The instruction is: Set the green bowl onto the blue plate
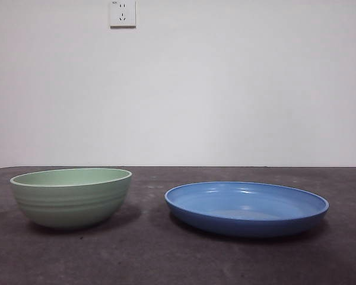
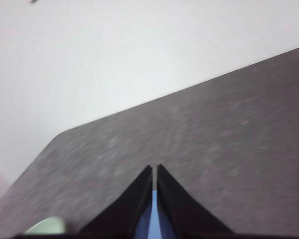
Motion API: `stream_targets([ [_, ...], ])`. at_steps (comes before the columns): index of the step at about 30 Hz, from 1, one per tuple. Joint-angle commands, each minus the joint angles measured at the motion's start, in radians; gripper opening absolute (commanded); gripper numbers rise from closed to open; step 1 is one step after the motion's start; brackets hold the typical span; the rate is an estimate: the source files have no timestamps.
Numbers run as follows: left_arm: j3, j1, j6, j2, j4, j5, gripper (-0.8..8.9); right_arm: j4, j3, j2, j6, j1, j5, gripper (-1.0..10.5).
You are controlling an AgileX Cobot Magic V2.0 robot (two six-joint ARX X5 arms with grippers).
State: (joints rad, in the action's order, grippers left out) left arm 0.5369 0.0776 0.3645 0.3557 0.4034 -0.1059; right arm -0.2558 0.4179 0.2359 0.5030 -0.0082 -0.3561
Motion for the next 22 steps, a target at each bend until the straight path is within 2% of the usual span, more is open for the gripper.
stream_targets([
  [1,0.101,0.012,-0.013,0.072,0.033,-0.075,0.15,-0.043,0.098,0.079,0.012,0.012,-0.067,0.1],
  [6,0.208,0.051,-0.014,0.187,0.053,-0.179,0.15,-0.160,0.240,0.200,-0.048,0.110,-0.116,0.1],
  [10,0.257,0.107,-0.014,0.256,0.053,-0.276,0.15,-0.290,0.336,0.283,-0.179,0.209,-0.116,0.1],
  [15,0.263,0.177,-0.019,0.302,0.059,-0.359,0.15,-0.397,0.391,0.343,-0.338,0.266,-0.154,0.1],
  [19,0.263,0.209,-0.052,0.314,0.061,-0.367,0.21,-0.447,0.391,0.358,-0.362,0.273,-0.216,0.1],
  [22,0.263,0.217,-0.065,0.315,0.061,-0.367,0.29,-0.460,0.391,0.358,-0.362,0.273,-0.220,0.1],
])
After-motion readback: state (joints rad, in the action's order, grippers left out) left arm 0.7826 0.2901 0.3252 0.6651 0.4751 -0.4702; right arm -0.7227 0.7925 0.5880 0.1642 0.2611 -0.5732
